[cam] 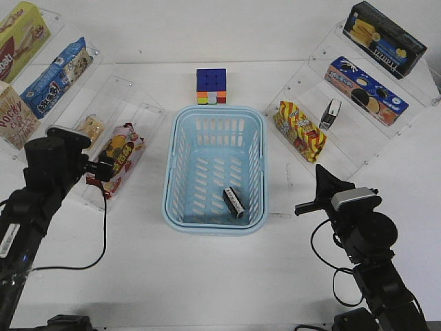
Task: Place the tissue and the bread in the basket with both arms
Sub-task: 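Reach the left gripper to the bagged bread on the shelf and grasp it, then carry the bagged bread over the basket and release it inside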
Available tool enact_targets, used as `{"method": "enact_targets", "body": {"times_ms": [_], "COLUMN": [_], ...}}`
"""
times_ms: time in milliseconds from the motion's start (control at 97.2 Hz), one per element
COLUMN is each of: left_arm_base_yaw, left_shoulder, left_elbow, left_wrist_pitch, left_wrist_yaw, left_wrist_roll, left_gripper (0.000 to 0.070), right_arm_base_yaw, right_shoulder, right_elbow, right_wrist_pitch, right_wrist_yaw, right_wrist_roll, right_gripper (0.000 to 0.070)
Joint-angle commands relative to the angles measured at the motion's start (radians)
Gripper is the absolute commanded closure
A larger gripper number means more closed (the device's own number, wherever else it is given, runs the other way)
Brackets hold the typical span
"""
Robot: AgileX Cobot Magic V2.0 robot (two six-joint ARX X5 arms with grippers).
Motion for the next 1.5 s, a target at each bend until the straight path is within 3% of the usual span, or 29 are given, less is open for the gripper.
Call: {"method": "enact_targets", "body": {"times_ms": [0,154,381,473,607,679,926,1029,1111,1255,1307,1368,1492], "left_arm_base_yaw": [0.0,0.002,0.002,0.002,0.002,0.001,-0.033,-0.078,-0.124,-0.195,-0.224,-0.269,-0.376], "left_shoulder": [0.067,0.183,0.274,0.292,0.293,0.283,0.222,0.174,0.131,0.084,0.085,0.104,0.171], "left_elbow": [0.056,0.129,0.134,0.134,0.134,0.135,0.24,0.326,0.384,0.41,0.41,0.41,0.41], "left_wrist_pitch": [0.008,0.008,0.067,0.079,0.09,0.092,0.032,-0.003,-0.032,-0.045,-0.053,-0.07,-0.126], "left_wrist_yaw": [-0.05,-0.111,-0.114,-0.125,-0.156,-0.159,-0.158,-0.152,-0.039,0.389,0.5,0.561,0.565], "left_wrist_roll": [0.1,0.115,0.13,0.129,0.129,0.13,0.117,0.033,-0.083,-0.24,-0.275,-0.291,-0.291], "left_gripper": [0.0125,0.0126,0.0154,0.0288,0.0586,0.0667,0.067,0.0669,0.0669,0.0668,0.0665,0.0664,0.0657], "right_arm_base_yaw": [0.004,0.004,0.004,0.004,0.004,0.004,0.004,0.004,0.004,0.004,0.004,0.004,0.004], "right_shoulder": [0.002,0.002,0.002,0.002,0.002,0.002,0.002,0.002,0.002,0.002,0.002,0.002,0.002], "right_elbow": [0.01,0.01,0.01,0.01,0.01,0.01,0.01,0.01,0.01,0.01,0.01,0.01,0.01], "right_wrist_pitch": [0.011,0.011,0.012,0.012,0.013,0.013,0.013,0.013,0.013,0.013,0.013,0.012,0.012], "right_wrist_yaw": [0.0,0.0,0.0,0.0,0.0,0.0,0.0,0.0,0.0,0.0,0.0,0.0,0.0], "right_wrist_roll": [0.008,0.008,0.008,0.008,0.013,0.024,0.023,0.023,0.023,0.024,0.024,0.024,0.029], "right_gripper": [0.07,0.07,0.07,0.07,0.07,0.07,0.07,0.07,0.07,0.07,0.07,0.07,0.07]}}
